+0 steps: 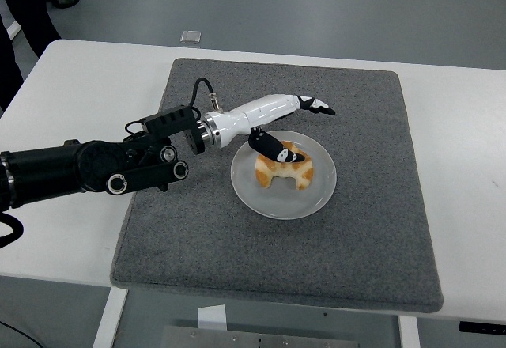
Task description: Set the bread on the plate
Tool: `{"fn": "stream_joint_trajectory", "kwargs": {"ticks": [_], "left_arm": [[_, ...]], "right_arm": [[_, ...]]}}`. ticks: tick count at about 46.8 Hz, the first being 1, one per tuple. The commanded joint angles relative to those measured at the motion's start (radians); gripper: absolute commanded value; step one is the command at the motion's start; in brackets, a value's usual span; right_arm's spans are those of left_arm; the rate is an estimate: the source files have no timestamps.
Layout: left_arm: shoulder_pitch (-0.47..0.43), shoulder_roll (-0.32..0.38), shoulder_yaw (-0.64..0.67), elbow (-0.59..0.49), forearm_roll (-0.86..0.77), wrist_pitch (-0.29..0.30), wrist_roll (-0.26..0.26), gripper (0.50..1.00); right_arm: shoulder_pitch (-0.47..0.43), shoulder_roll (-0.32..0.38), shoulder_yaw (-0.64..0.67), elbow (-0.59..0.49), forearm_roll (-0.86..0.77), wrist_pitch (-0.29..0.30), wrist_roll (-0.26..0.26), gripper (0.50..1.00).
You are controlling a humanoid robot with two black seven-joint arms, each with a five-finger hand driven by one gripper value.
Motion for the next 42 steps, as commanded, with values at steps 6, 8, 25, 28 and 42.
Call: {"fn": "stream_joint_trajectory", "kwargs": {"ticks": [6,8,25,28,42], "left_arm": [[-0.038,0.004,-0.13,0.014,-0.189,-0.128,0.001,0.986],[-0.052,0.012,-0.162,0.026,-0.25,-0.168,0.001,0.986],[-0.141,0.021,-0.282,0.219,-0.657,-0.465,0.001,0.992],[-0.148,0.021,-0.282,0.253,-0.665,-0.498,0.001,0.994],[-0.168,0.024,-0.328,0.431,-0.729,-0.692,0.001,0.996]], "right_arm": [[0.0,0.0,0.0,0.0,0.0,0.0,0.0,0.952],[0.0,0.0,-0.001,0.0,0.0,0.0,0.0,0.952],[0.0,0.0,0.0,0.0,0.0,0.002,0.0,0.952],[0.0,0.0,0.0,0.0,0.0,0.002,0.0,0.952],[0.0,0.0,-0.001,0.0,0.0,0.002,0.0,0.954]]}}
